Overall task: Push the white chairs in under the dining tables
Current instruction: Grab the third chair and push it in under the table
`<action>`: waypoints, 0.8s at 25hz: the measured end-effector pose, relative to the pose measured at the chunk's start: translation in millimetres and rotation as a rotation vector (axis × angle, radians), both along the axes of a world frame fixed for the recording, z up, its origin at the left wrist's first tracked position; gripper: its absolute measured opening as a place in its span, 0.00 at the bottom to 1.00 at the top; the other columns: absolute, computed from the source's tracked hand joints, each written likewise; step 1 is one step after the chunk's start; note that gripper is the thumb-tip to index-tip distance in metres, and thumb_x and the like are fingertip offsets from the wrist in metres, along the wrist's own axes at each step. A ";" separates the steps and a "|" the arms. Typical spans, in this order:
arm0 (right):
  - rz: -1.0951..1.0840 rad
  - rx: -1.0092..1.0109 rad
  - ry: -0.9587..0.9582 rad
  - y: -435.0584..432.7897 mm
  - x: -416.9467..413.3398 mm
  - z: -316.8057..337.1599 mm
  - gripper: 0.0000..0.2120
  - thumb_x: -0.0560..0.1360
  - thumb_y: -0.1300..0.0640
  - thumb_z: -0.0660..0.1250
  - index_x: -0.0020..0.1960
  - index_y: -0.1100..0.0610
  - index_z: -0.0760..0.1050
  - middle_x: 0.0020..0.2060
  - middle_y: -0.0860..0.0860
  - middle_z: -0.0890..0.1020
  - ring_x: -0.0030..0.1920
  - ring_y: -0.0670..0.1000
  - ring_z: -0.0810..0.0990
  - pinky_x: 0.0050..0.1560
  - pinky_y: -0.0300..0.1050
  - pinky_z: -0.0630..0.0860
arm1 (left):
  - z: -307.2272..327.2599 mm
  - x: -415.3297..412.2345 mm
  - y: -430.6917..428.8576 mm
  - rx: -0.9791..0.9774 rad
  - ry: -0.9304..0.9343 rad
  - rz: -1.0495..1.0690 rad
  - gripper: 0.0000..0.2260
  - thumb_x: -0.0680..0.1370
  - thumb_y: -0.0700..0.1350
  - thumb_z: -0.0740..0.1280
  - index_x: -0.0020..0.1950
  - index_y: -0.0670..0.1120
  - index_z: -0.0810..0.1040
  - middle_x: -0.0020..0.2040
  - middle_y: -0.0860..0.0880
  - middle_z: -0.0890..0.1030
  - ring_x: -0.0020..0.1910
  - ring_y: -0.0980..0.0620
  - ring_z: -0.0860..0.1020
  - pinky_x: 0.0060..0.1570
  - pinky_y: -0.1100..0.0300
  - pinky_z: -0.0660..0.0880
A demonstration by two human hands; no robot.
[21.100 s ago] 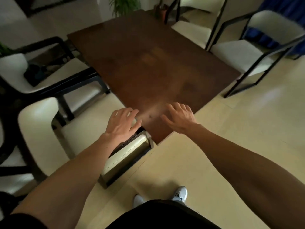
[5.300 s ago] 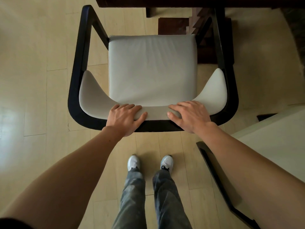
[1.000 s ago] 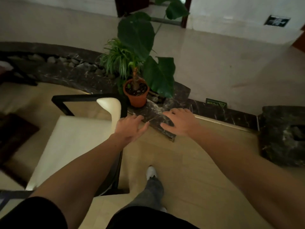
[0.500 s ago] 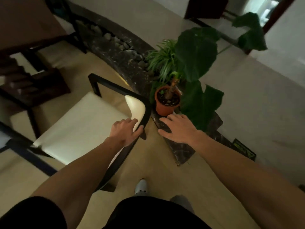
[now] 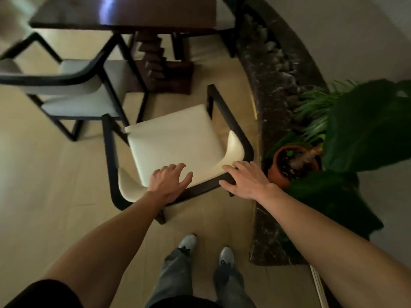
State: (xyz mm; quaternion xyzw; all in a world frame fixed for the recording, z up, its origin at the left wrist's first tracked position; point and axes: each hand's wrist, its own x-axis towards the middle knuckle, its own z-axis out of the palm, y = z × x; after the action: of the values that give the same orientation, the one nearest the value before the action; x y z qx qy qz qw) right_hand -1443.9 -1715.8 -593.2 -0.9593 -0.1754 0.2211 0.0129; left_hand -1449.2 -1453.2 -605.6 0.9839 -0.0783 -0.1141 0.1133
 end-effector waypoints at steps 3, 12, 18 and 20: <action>0.096 0.007 -0.014 -0.5 29.0 -5.7 0.33 0.78 0.30 0.48 0.77 0.47 0.60 0.73 0.55 0.70 0.71 0.59 0.68 0.71 0.61 0.63 | 3.6 -10.6 -4.4 0.002 0.003 0.127 0.25 0.81 0.63 0.53 0.71 0.51 0.71 0.64 0.46 0.80 0.60 0.43 0.78 0.59 0.48 0.71; 0.312 0.074 -0.014 51.3 77.4 -43.8 0.32 0.79 0.32 0.50 0.77 0.48 0.62 0.73 0.56 0.69 0.72 0.59 0.67 0.72 0.59 0.61 | -26.6 -25.1 10.2 0.008 0.055 0.348 0.25 0.82 0.62 0.53 0.71 0.48 0.71 0.65 0.45 0.79 0.62 0.43 0.76 0.61 0.48 0.70; 0.353 0.021 -0.022 65.7 103.6 -97.6 0.33 0.78 0.31 0.48 0.77 0.47 0.62 0.74 0.56 0.68 0.73 0.58 0.66 0.72 0.59 0.60 | -81.8 -3.9 18.0 0.017 0.081 0.385 0.25 0.81 0.63 0.53 0.71 0.51 0.71 0.68 0.47 0.76 0.68 0.45 0.72 0.66 0.48 0.66; 0.369 0.020 -0.003 78.8 114.2 -122.8 0.34 0.78 0.30 0.47 0.77 0.47 0.62 0.74 0.56 0.68 0.73 0.59 0.65 0.72 0.59 0.60 | -106.6 4.5 22.6 0.013 0.110 0.392 0.26 0.81 0.64 0.53 0.72 0.52 0.70 0.68 0.47 0.76 0.69 0.44 0.71 0.67 0.47 0.64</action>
State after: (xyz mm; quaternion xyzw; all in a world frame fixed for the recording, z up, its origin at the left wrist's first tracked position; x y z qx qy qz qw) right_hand -1329.7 -1637.1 -716.0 -0.9109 -0.3506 0.2167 -0.0185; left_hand -1444.7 -1430.6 -712.2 0.9733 0.1218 -0.1439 0.1310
